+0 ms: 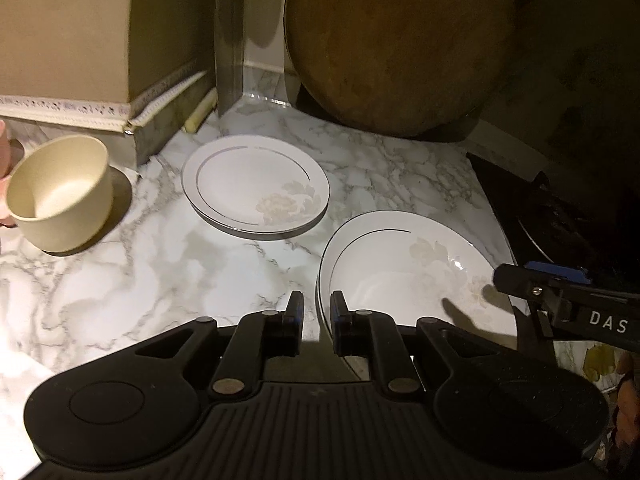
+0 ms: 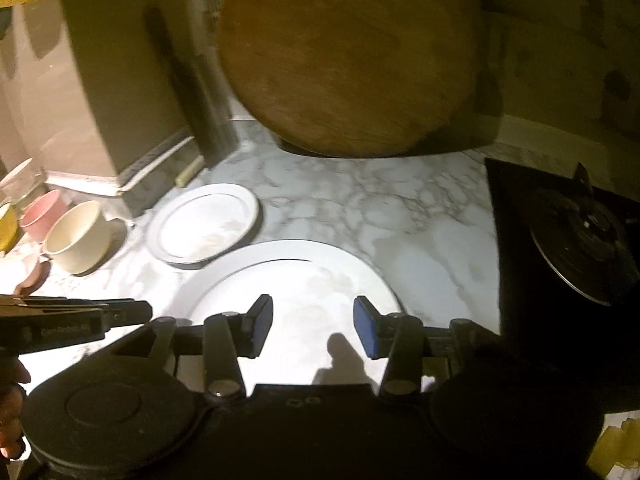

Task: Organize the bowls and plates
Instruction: 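Carry the large white plate toward the small white plate by the cutting board, then lower the large white plate onto the small white plate with both tools, then open both tools to release the stacked plate and withdraw, then move both tools toward the pink bear-shaped plate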

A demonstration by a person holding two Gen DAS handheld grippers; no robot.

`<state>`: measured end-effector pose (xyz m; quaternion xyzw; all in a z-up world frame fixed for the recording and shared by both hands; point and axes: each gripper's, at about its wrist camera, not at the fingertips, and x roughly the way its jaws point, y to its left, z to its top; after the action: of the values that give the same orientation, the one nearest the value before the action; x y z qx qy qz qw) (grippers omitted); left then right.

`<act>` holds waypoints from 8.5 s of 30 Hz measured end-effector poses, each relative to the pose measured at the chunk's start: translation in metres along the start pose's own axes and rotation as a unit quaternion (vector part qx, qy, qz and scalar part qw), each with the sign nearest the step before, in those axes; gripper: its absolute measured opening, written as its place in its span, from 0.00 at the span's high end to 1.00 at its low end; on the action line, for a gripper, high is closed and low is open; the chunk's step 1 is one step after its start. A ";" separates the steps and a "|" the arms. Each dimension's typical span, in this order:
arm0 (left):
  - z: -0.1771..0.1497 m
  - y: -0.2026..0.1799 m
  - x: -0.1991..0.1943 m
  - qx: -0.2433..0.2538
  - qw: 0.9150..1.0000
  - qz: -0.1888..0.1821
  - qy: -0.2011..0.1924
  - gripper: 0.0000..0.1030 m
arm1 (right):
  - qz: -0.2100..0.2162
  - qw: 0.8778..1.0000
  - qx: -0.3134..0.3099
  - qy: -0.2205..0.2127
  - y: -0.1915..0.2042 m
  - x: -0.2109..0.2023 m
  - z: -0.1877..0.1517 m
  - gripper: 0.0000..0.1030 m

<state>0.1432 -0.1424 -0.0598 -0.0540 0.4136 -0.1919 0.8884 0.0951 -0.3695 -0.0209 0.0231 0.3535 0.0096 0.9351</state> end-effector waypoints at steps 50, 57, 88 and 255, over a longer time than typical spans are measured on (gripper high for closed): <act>0.070 0.050 0.058 -0.107 0.979 0.170 -0.029 0.21 | 0.092 0.985 -0.130 0.070 0.042 0.166 0.107 0.14; 0.080 0.057 0.080 -0.128 0.978 0.167 -0.008 0.42 | 0.100 0.984 -0.108 0.102 0.036 0.201 0.114 0.29; 0.080 0.087 0.108 -0.189 0.973 0.135 0.013 0.88 | 0.156 0.973 -0.059 0.159 0.024 0.235 0.113 0.89; -0.010 0.269 -0.149 -0.073 0.978 0.176 -0.084 0.23 | 0.128 0.984 -0.123 -0.008 0.316 0.059 0.013 0.03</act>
<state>0.1277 0.1633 -0.0285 -0.0609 0.3535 0.0039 0.9334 0.1471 -0.0528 -0.0340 -0.0469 0.3361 0.1726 0.9247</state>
